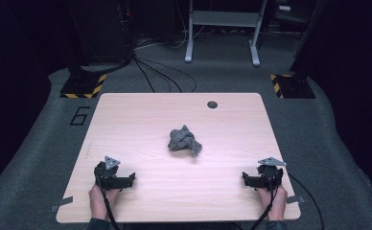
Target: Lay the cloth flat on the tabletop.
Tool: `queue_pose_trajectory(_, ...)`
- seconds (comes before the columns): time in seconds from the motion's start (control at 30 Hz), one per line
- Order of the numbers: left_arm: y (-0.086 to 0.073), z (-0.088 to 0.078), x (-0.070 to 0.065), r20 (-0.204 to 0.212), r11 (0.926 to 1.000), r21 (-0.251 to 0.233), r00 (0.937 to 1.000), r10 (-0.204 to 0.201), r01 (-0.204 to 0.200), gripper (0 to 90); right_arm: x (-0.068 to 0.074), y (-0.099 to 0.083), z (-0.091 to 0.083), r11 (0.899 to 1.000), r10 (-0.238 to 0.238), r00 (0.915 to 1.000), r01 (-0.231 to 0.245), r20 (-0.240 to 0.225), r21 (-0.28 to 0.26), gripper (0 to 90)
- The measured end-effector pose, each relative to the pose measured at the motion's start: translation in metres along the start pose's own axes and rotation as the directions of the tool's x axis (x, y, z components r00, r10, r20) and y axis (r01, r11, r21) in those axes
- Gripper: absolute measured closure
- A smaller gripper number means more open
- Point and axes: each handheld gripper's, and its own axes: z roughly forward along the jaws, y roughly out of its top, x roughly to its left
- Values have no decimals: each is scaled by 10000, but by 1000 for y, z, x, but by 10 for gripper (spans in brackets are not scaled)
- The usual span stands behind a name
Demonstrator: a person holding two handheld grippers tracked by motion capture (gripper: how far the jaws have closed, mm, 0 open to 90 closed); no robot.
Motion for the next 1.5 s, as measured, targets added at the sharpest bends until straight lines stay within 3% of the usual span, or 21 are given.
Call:
queue_pose_trajectory(0.27,0,0,0,-1,10000,-7,10000,-1,1,2,0,2,0,10000,-64,9999,64,-141,60,2)
queue_pose_trajectory(0.47,0,0,0,0,10000,-1,10000,14,-14,3,0,4,-1,9999,125,9983,-126,-569,-27,7)
queue_pose_trajectory(0.7,0,0,0,-1,10000,14,10000,28,-28,3,17,22,-2,9994,-220,9931,189,-1155,-275,15)
queue_pose_trajectory(0.87,0,0,0,-3,10000,9,10000,23,-23,3,36,42,0,9964,-739,9843,664,-1601,-519,17)
queue_pose_trajectory(1.13,0,0,0,-2,10000,17,10000,29,-29,2,75,78,8,9864,-1592,9587,1448,-2358,-773,22)
queue_pose_trajectory(1.3,0,0,0,1,10000,28,10000,41,-41,3,100,105,22,9736,-2273,9307,2106,-2866,-883,30)
queue_pose_trajectory(1.5,1,-1,0,26,9998,134,9999,121,-121,3,127,133,43,9606,-2780,9040,2634,-3249,-891,40)
